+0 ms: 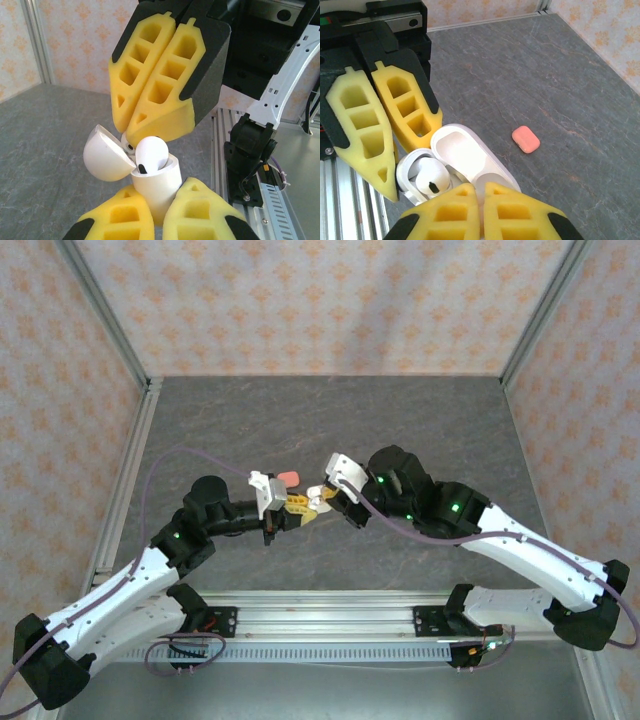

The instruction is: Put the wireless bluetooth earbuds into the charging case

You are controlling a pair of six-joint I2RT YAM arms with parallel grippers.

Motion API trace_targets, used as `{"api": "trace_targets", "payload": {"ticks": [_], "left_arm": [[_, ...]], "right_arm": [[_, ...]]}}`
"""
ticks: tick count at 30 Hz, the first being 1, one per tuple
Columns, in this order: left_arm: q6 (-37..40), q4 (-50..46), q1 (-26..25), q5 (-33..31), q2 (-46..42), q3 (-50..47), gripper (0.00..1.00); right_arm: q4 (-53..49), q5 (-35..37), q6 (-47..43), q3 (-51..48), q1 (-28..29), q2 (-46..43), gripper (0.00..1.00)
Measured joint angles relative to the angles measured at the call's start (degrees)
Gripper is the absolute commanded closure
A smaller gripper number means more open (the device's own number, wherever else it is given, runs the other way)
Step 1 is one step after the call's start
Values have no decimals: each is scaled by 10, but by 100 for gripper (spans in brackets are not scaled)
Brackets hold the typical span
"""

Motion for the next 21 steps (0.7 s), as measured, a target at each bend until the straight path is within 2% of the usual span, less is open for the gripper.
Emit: {"api": "trace_targets", "payload": {"ticks": [5,14,21], "left_arm": [[0,-6,0,3,0,0,100],[0,-4,0,5,0,0,100],[0,-3,0,5,0,1,100]], "right_arm": [[19,-10,-8,-23,0,-11,84],[48,-10,1,-38,0,-26,60],[48,-8,10,-38,1,-34,57]]}}
